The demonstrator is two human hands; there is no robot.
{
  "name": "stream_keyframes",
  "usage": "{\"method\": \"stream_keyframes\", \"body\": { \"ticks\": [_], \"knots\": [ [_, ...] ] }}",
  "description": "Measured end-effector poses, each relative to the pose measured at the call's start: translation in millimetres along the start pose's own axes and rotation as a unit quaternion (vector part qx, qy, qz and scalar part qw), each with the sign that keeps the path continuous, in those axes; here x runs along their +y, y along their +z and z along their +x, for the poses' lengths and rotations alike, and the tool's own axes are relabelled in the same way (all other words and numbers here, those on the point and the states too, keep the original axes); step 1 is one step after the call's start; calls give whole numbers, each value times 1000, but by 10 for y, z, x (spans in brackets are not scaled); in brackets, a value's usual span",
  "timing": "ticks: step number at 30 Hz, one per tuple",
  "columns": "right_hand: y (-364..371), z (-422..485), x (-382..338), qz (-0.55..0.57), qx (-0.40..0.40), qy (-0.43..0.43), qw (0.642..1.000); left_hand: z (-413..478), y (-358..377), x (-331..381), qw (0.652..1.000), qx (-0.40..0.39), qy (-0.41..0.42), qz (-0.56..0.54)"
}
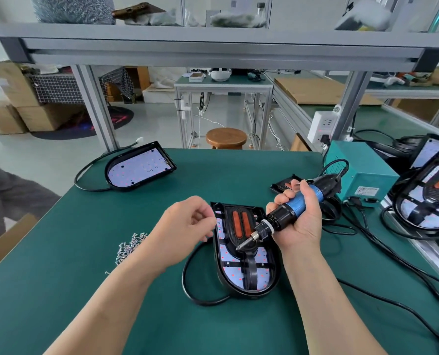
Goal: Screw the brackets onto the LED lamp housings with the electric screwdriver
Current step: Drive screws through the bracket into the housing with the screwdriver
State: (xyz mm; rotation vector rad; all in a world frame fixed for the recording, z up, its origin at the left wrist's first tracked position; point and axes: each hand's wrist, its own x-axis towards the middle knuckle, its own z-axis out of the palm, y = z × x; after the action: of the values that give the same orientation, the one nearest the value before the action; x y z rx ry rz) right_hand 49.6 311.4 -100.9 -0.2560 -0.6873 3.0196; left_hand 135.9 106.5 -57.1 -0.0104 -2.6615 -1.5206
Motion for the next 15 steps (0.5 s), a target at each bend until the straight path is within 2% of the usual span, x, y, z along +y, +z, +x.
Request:
{"method": "stream_keyframes", "body": {
  "ticks": [3, 15],
  "knots": [
    [-8, 7, -7, 6, 3, 3, 1000, -8, 52, 33, 994, -25, -21, -105],
    [-26, 47, -46, 43, 16, 6, 999, -68, 286, 87, 963, -50, -75, -255]
  ]
}}
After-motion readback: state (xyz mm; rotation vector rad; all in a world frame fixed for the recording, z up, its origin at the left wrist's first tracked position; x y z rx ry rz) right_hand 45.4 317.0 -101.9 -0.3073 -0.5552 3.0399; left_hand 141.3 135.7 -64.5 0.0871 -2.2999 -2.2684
